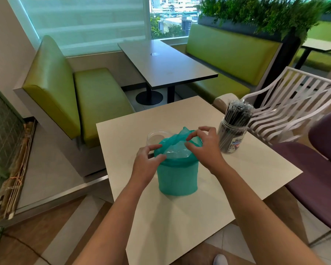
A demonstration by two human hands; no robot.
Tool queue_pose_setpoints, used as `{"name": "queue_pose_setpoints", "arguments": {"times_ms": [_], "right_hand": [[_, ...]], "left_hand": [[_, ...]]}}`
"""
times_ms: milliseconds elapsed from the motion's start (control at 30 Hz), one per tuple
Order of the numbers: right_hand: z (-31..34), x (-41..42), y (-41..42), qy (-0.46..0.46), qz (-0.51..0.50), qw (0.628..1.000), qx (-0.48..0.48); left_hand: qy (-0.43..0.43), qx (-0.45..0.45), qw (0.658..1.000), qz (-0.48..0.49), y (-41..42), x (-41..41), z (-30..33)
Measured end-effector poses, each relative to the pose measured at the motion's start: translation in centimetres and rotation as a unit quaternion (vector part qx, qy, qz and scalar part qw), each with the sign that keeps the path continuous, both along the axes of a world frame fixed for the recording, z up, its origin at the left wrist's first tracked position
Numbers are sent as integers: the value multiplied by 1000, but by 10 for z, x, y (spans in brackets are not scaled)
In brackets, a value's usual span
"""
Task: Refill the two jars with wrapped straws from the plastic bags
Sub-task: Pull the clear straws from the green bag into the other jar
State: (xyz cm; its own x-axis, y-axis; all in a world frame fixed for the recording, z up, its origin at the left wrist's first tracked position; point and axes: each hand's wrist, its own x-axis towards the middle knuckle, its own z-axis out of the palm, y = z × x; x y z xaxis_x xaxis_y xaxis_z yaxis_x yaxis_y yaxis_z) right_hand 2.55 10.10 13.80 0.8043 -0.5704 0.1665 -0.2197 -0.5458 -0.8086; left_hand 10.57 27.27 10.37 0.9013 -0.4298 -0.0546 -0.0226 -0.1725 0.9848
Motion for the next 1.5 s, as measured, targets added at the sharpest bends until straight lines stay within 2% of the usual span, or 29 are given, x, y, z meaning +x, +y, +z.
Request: {"name": "queue_pose_setpoints", "arguments": {"times_ms": [167,400,500,600,700,867,1067,1200,1300,1500], "right_hand": [[-6,12,1,38,65,996,45],[-14,25,0,84,80,988,99],[-15,29,0,84,77,985,132],[-14,31,-1,87,76,983,140],[-16,31,-3,75,67,985,138],[-17,29,-4,41,77,971,224],[-15,29,-8,56,74,971,221],[-13,31,-11,92,72,965,233],[-14,33,-12,86,64,961,253],[-28,34,-15,59,2,955,292]], "left_hand": [[-62,46,995,66,-11,2,-1],[28,-32,993,114,-10,9,-2],[23,-19,995,91,-10,14,-2],[-60,36,997,41,-12,16,-2],[-88,57,994,-29,-13,18,-3],[-48,58,993,-95,-13,20,-2],[-8,79,991,-105,-15,26,3],[67,73,990,-102,-16,27,5],[125,61,985,-102,-15,24,3],[138,89,980,-111,-16,18,-9]]}}
